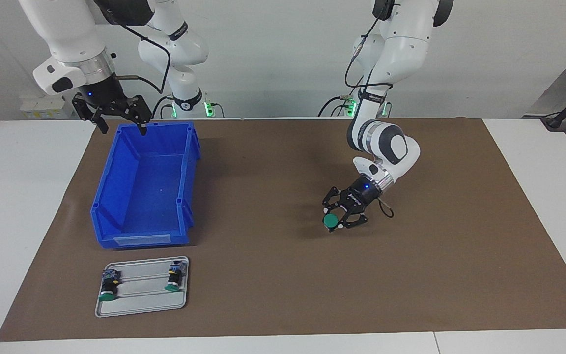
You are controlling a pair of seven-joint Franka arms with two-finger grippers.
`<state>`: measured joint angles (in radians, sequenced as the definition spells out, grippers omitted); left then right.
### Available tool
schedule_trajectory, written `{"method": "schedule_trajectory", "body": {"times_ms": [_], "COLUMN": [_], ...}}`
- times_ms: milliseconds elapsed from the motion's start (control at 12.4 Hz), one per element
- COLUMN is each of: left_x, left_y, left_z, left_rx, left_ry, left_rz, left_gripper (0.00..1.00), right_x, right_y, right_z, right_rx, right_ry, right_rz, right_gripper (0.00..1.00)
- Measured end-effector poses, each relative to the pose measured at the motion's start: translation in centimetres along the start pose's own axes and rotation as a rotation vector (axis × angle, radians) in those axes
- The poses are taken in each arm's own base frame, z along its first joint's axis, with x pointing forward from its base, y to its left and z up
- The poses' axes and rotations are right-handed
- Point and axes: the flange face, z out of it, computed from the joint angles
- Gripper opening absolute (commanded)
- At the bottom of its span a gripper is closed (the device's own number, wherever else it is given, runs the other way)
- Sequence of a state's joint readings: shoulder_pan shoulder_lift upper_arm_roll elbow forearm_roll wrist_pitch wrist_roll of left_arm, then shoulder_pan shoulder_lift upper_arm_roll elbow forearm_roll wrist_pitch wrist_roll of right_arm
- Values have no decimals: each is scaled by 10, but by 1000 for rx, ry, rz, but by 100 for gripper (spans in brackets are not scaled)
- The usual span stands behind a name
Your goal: Place and press button with both arms
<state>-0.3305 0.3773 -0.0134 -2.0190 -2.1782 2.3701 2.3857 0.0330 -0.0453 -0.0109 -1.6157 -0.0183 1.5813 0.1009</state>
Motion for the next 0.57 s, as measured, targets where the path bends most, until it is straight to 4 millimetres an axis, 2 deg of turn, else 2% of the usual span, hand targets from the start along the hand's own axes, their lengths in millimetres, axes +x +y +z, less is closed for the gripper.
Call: {"method": "schedule_trajectory", "body": {"times_ms": [162,243,566], "left_x": [-14,-14,6], "left_y": [-7,-13,-41], "left_z": [14,21,34], "left_rx": [1,9,50], "left_ry": [-6,4,52], "left_rz": [-13,-15,-15], "left_gripper": [16,14,14], "right_x": [0,0,0], "right_y": [0,0,0], "right_z": [0,0,0], "right_rx": [0,0,0], "right_ry": [0,0,0], "right_rz": [0,0,0], "right_gripper": [100,100,100]}}
